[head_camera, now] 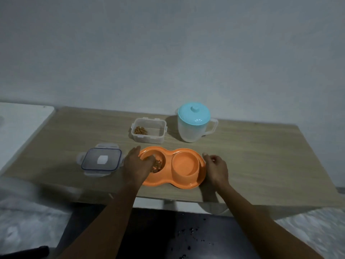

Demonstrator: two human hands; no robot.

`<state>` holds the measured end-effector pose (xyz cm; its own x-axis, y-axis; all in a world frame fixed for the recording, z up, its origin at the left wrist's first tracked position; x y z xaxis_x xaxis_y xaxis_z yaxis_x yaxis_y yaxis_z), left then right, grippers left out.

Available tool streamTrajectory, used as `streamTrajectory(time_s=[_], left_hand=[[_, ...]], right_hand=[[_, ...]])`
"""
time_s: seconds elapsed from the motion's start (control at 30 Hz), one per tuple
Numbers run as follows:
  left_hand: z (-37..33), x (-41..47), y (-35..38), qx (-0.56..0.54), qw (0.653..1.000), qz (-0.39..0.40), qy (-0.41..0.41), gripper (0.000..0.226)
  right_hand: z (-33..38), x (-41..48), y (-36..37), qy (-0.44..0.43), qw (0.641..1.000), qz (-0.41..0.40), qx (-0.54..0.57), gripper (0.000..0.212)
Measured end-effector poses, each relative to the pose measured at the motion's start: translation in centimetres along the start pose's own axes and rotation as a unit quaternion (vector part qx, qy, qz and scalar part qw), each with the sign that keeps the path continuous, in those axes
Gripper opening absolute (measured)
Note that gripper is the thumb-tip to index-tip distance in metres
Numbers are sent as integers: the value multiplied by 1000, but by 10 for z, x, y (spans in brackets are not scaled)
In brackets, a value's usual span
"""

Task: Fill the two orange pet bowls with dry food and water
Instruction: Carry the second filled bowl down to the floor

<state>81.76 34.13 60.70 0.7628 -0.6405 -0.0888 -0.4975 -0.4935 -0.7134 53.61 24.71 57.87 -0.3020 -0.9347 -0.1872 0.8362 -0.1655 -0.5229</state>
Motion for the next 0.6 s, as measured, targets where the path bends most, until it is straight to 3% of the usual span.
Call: streamTrajectory(time_s=[0.1, 0.27, 0.6], left_hand=[[6, -4, -12, 33, 999, -4, -27, 52], [8, -8, -21, 64, 998, 26, -7, 35], [-6, -21, -33, -58, 998, 25, -26, 32]], right_hand=[[-3, -29, 1, -20, 1000, 16, -14, 33], [-4, -42, 11, 43, 999, 21, -23, 29], [-12, -47, -14, 130, 987, 1, 99, 36]])
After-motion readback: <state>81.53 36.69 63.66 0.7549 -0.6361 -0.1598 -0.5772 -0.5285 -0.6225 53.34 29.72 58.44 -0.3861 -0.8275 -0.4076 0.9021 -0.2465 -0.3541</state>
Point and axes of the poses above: each hand's wrist, its own x-axis towards the middle knuckle, its own y-axis out of the palm, z = x × y, the point moved 5 cm from there along x, towards the middle knuckle, and after that the axes turned 11 degrees about -z, right-handed, at the moved point
